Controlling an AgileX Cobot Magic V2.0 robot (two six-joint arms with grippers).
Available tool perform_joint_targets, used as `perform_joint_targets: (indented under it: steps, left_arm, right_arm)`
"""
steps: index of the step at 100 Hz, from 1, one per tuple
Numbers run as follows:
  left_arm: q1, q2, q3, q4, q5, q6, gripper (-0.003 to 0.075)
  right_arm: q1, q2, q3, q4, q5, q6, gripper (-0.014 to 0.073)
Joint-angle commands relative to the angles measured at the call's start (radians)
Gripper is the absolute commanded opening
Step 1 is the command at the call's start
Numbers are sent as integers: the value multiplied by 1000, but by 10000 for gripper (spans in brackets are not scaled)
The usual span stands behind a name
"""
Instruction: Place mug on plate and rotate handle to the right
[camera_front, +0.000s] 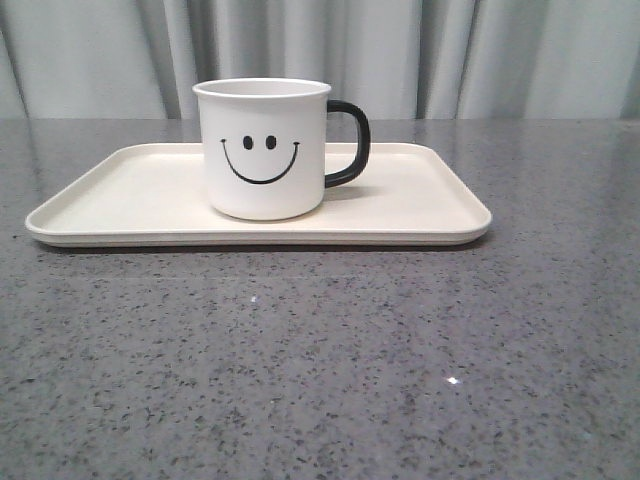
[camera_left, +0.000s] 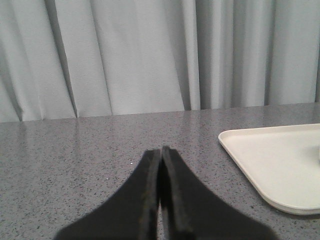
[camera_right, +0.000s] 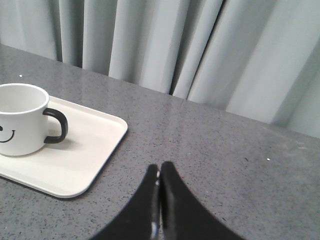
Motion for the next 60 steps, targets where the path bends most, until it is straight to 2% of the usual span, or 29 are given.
perform_joint_targets:
  steps: [1, 16, 30, 45, 60]
  left_arm:
    - [6, -30, 8, 5, -84, -2, -20]
    - [6, -30, 8, 5, -84, -2, -20]
    - [6, -30, 8, 5, -84, -2, -20]
    - [6, -30, 8, 5, -84, -2, -20]
    - [6, -30, 8, 5, -84, -2, -20]
  right_arm:
    - [26, -47, 96, 46, -188, 2, -120]
    - [48, -138, 347, 149, -415, 2, -120]
    - [48, -197, 531, 286, -547, 2, -120]
    - [47, -248, 633, 322, -607, 2, -120]
    - [42, -256, 635, 307, -590, -10, -120]
